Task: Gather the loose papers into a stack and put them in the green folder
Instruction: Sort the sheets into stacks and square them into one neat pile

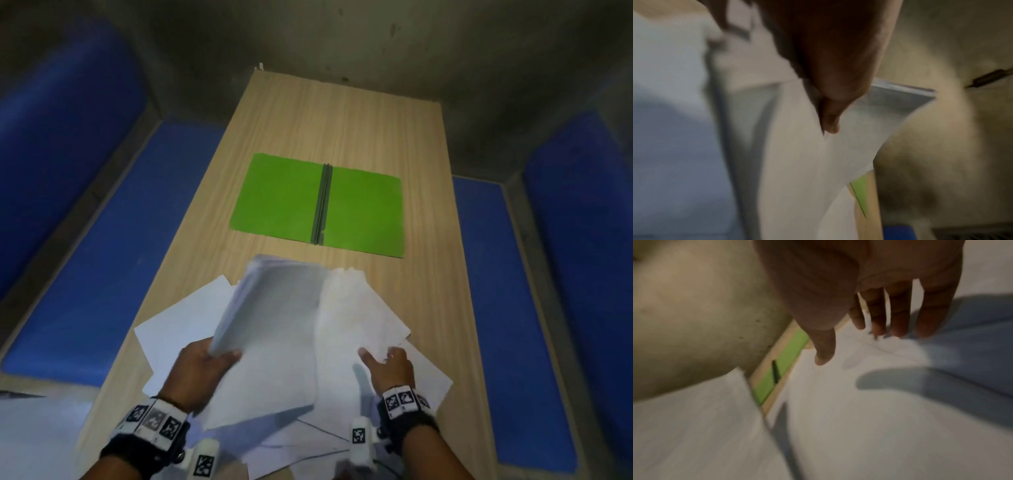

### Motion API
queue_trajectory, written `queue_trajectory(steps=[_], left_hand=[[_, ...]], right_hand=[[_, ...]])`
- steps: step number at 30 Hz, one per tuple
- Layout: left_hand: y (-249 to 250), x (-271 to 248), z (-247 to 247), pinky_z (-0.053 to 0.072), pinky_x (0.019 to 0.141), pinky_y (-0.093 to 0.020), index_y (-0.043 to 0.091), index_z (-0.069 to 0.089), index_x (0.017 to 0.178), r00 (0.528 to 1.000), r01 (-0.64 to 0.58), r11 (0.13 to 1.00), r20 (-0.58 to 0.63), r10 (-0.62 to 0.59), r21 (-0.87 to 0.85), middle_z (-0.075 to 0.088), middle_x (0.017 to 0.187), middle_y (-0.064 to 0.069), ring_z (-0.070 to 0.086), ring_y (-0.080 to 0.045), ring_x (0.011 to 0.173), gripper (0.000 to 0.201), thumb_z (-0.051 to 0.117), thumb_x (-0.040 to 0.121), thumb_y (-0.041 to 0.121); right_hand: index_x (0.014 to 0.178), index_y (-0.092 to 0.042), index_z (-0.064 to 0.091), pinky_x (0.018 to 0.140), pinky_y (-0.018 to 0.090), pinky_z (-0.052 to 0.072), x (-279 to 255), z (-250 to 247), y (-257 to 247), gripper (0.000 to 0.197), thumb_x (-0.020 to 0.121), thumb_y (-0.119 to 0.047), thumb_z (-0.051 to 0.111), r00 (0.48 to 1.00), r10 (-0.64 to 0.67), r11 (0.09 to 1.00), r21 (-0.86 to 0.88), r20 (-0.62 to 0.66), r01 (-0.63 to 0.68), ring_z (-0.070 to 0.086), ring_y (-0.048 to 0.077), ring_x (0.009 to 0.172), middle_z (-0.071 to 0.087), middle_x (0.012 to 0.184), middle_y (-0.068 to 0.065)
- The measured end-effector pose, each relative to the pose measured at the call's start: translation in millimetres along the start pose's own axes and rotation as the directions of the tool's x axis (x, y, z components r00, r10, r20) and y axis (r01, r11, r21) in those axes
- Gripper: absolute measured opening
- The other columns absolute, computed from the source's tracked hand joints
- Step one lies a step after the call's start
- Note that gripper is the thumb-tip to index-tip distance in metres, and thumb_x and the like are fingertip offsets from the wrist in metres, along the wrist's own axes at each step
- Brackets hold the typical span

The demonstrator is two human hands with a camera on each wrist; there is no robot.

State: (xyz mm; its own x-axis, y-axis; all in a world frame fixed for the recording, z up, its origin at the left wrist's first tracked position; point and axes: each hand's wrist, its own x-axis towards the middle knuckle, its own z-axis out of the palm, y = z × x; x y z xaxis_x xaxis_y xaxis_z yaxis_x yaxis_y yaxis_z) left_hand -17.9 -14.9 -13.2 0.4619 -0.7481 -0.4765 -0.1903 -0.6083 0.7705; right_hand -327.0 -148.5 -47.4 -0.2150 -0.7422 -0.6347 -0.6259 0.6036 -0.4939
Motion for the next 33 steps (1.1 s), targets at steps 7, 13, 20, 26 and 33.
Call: queue_trajectory(steps=[7, 13, 20, 26, 33], left_hand=[[-53, -28, -41, 0.052, 0.072, -0.041, 0.011, 0.072, 0.089, 0.964, 0.197, 0.98, -0.177, -0.199, -0.031, 0.074, 0.083, -0.012, 0.067, -0.028, 0.078, 0.022, 0.079, 0.081, 0.03], [-66, -39, -45, 0.055, 0.079, -0.046, 0.009, 0.071, 0.093, 0.936, 0.25, 0.956, -0.213, -0.279, -0.154, 0.074, 0.084, -0.01, 0.068, -0.03, 0.08, 0.027, 0.08, 0.079, 0.031], [-60, -45, -67, 0.048, 0.068, -0.037, 0.008, 0.067, 0.092, 0.925, 0.234, 0.951, -0.256, -0.282, -0.201, 0.07, 0.085, -0.015, 0.064, -0.029, 0.078, 0.021, 0.077, 0.083, 0.025], [-64, -45, -68, 0.049, 0.069, -0.037, 0.013, 0.067, 0.085, 0.915, 0.245, 0.942, -0.267, -0.302, -0.228, 0.07, 0.077, -0.005, 0.066, -0.03, 0.08, 0.015, 0.078, 0.082, 0.023], [-69, -41, -60, 0.051, 0.072, -0.041, 0.006, 0.07, 0.093, 0.91, 0.272, 0.943, -0.266, -0.317, -0.193, 0.072, 0.079, -0.009, 0.066, -0.031, 0.078, 0.028, 0.079, 0.081, 0.03]], right_hand=[[0.095, -0.024, 0.036, 0.095, 0.046, 0.045, -10, 19, 12, 0.055, 0.066, -0.035, 0.081, 0.996, 0.072, 0.978, -0.189, -0.062, -0.082, 0.058, 0.032, 0.105, 0.052, 0.086, -0.007], [0.107, -0.006, 0.058, 0.078, 0.027, 0.048, -11, 5, 11, 0.032, 0.078, -0.003, 0.072, 0.999, 0.006, 0.996, -0.092, -0.039, -0.009, 0.058, 0.023, 0.084, 0.067, 0.114, 0.014], [0.088, -0.005, 0.066, 0.086, 0.03, 0.043, -21, -44, 33, 0.01, 0.084, -0.014, 0.066, 0.989, 0.075, 0.992, -0.088, -0.13, -0.087, 0.06, 0.031, 0.093, 0.068, 0.11, 0.021], [0.096, -0.003, 0.067, 0.086, 0.049, 0.056, -24, -45, 43, 0.025, 0.074, -0.014, 0.072, 0.971, 0.238, 0.914, 0.337, 0.003, -0.225, 0.067, 0.033, 0.082, 0.072, 0.096, 0.015], [0.11, 0.007, 0.059, 0.057, 0.03, 0.049, -35, 4, -13, 0.042, 0.082, -0.02, 0.073, 0.88, 0.405, 0.812, 0.345, 0.248, -0.471, 0.061, 0.03, 0.069, 0.064, 0.089, 0.018]])
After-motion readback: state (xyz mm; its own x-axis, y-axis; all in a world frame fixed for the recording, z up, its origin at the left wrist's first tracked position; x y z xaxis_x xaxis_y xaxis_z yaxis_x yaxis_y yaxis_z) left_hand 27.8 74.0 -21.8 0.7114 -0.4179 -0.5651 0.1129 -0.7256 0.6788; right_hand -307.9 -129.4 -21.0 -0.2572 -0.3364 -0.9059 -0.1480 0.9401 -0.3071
